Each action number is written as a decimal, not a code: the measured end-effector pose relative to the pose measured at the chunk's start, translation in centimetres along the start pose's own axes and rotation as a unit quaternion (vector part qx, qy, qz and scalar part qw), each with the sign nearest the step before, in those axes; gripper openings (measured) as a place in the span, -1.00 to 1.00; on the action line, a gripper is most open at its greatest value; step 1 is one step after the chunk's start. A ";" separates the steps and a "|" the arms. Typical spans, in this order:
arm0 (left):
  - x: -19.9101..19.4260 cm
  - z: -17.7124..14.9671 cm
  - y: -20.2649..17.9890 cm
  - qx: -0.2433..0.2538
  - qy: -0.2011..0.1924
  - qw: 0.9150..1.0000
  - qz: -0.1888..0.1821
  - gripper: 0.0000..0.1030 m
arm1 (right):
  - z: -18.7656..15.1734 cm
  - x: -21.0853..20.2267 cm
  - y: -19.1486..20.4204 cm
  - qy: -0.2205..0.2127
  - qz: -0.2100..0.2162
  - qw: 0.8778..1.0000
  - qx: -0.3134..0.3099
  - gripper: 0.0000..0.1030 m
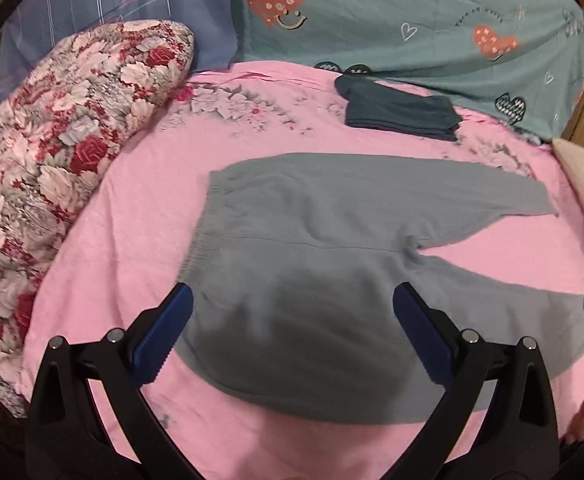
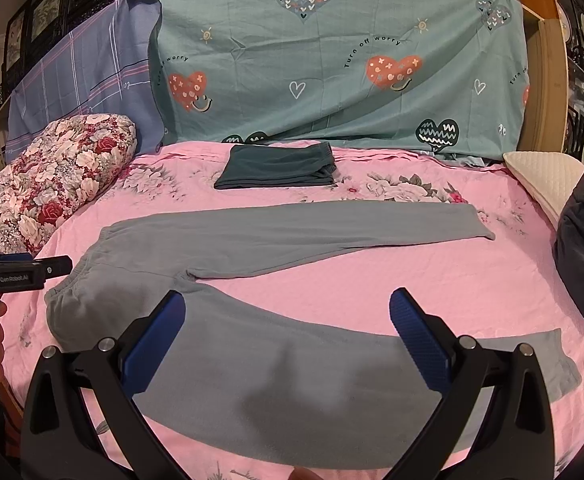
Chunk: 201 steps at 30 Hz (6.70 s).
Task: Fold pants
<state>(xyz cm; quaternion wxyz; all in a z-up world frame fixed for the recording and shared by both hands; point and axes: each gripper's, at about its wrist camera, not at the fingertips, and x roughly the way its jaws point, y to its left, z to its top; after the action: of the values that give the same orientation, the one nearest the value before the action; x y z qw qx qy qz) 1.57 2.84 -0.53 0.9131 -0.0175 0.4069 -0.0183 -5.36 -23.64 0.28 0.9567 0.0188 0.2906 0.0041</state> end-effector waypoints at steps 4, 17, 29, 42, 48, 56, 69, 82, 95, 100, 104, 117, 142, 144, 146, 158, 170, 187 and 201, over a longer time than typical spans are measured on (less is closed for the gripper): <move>-0.3 -0.1 -0.2 0.008 -0.008 1.000 -0.009 0.96 | -0.1 0.1 0.2 -0.001 0.000 1.000 0.001 0.97; 1.0 0.1 2.3 -0.040 -0.009 0.999 0.033 0.96 | 0.0 0.4 -0.2 0.001 0.002 1.000 0.005 0.97; 1.6 0.4 2.9 -0.035 -0.008 0.998 0.042 0.96 | 0.4 0.9 -0.2 0.002 -0.005 1.000 -0.004 0.97; 1.3 0.5 2.6 -0.014 -0.048 0.997 0.051 0.96 | 0.3 1.8 0.1 0.010 -0.002 1.000 -0.008 0.97; 2.8 3.1 3.0 0.045 -0.072 0.995 0.056 0.96 | 2.8 4.0 0.4 0.018 0.015 0.999 -0.045 0.97; 10.8 8.5 8.1 0.047 -0.018 0.998 0.025 0.96 | 9.0 16.1 2.7 0.079 0.088 0.985 -0.122 0.97; 20.2 10.1 6.9 0.080 0.069 0.994 0.003 0.19 | 10.6 32.2 5.7 0.145 0.120 0.964 -0.188 0.87; 19.4 9.9 6.0 0.092 0.059 0.994 -0.005 -0.53 | 10.5 34.5 4.4 0.183 0.197 0.947 -0.177 -0.82; 14.8 10.5 6.3 0.081 0.027 0.996 -0.012 -0.58 | 12.4 25.1 3.7 0.088 0.198 0.960 -0.175 -0.89; 10.3 9.1 6.1 0.102 0.007 0.994 -0.029 -0.58 | 11.2 16.6 3.3 0.042 0.227 0.956 -0.181 -1.00; 8.0 5.8 4.9 0.138 0.015 0.989 -0.040 -0.58 | 7.8 12.4 3.8 0.054 0.238 0.948 -0.205 -1.00; 7.5 3.9 4.7 0.118 0.019 0.991 -0.052 -0.58 | 7.1 20.9 1.5 0.182 0.220 0.957 -0.042 0.11; 7.6 4.4 5.7 0.103 0.009 0.993 -0.049 -0.57 | 8.1 17.8 3.2 0.141 0.185 0.969 0.081 -0.98; 7.3 4.6 6.0 0.103 0.007 0.994 -0.046 -0.57 | 8.2 15.3 3.2 0.127 0.202 0.968 0.077 -0.98; 6.6 4.5 6.3 0.107 0.004 0.993 -0.046 -0.57 | 7.8 13.0 3.4 0.115 0.215 0.967 0.070 -0.98; 3.2 -3.7 8.1 0.150 0.046 0.987 -0.039 -0.50 | -2.6 6.0 7.0 0.187 0.262 0.946 -0.023 -0.98; 3.7 -5.7 7.7 0.116 0.057 0.989 -0.068 -0.50 | -4.2 6.8 6.1 0.224 0.236 0.945 -0.028 -0.98; 4.2 -6.2 3.0 0.154 0.086 0.981 -0.077 -0.41 | -5.6 6.6 5.2 0.250 0.238 0.938 -0.045 -0.69; -1.0 -5.1 -10.6 0.245 0.001 0.943 -0.224 -0.43 | 2.2 9.1 -7.8 0.107 -0.014 0.985 0.136 0.16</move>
<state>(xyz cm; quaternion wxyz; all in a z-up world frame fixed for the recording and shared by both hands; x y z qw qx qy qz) -3.04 -7.78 -2.71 0.8611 0.1165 0.3765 -0.3212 3.37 -31.31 -3.25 0.9085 0.1445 0.3892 -0.0470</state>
